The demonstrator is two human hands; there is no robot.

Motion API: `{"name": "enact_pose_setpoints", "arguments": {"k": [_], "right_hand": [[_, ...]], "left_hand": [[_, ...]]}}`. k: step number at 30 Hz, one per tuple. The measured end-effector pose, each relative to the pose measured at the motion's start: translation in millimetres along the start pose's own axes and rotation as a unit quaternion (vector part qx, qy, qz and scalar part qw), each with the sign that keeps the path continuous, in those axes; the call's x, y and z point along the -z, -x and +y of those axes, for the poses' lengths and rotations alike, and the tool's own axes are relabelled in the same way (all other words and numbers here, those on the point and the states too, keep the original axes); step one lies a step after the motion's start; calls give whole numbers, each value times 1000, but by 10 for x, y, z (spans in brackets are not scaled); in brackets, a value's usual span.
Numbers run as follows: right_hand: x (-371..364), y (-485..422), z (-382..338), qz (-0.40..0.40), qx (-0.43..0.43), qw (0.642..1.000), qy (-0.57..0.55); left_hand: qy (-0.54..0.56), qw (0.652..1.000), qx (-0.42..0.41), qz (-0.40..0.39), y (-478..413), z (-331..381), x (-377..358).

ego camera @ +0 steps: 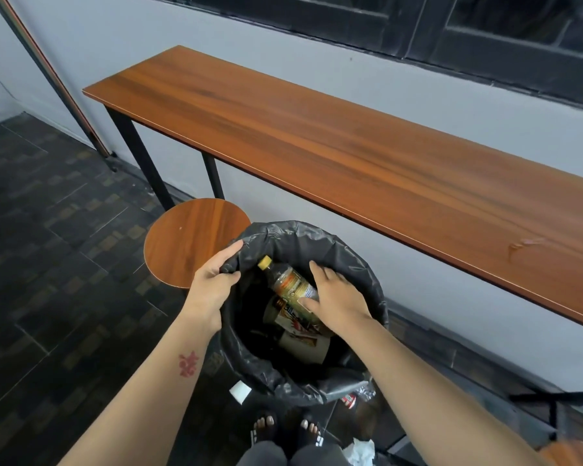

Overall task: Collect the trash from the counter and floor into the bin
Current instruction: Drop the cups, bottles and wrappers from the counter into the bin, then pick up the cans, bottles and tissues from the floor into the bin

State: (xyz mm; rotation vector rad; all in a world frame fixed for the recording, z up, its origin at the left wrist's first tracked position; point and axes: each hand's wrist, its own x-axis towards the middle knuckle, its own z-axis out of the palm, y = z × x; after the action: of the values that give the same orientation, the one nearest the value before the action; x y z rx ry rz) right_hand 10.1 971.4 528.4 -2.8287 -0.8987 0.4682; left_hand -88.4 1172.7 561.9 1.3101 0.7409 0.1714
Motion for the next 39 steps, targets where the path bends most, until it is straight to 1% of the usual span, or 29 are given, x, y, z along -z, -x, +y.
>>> {"name": "enact_pose_setpoints", "arguments": {"k": [4, 6, 7, 9, 10, 11, 13, 14, 15, 17, 19, 24, 30, 34, 37, 39], "right_hand": [[40, 144, 234, 140, 12, 990, 19], [28, 227, 352, 187, -17, 982, 35], [27, 270, 404, 191, -41, 980, 38], [-23, 334, 490, 165, -102, 981, -5], [-63, 348, 518, 141, -137, 978, -63], [-75, 372, 517, 119, -172, 967, -144], [-93, 405, 488, 87, -230, 918, -311], [-109, 421, 465, 78, -243, 893, -370], [-122, 438, 438, 74, -249, 875, -409], [-185, 462, 400, 89, -257, 846, -460], [-281, 512, 342, 105, -262, 827, -486], [-612, 762, 120, 127, -278, 801, -515], [-1177, 1084, -432, 150, -310, 772, -534], [-1601, 1253, -766, 143, -324, 770, -531], [-1844, 1346, -958, 114, -340, 770, -527], [-2059, 1383, -1035, 98, -347, 770, -526]], "left_hand": [[-5, 1000, 0, 2, -93, -51, 27], [-4, 1000, -3, 7, -117, -75, 49], [-2, 1000, -6, 11, -116, -77, 59], [8, 1000, -8, 17, -74, -66, 71], [15, 1000, -9, 18, -38, -68, 79], [23, 1000, -9, 17, 1, -76, 90], [34, 999, -6, 15, 59, -142, 141], [37, 999, -7, 13, 74, -193, 176], [37, 999, -6, 12, 81, -254, 209], [26, 1000, -1, 9, 100, -373, 273], [8, 1000, 0, 9, 133, -482, 346], [-58, 998, -20, -10, 212, -738, 596], [-118, 992, -12, -34, 411, -999, 1049], [-157, 987, 12, -44, 448, -1340, 1460], [-209, 977, 22, -38, 470, -1598, 1695], [-223, 973, 38, -34, 470, -1808, 1813]]}}
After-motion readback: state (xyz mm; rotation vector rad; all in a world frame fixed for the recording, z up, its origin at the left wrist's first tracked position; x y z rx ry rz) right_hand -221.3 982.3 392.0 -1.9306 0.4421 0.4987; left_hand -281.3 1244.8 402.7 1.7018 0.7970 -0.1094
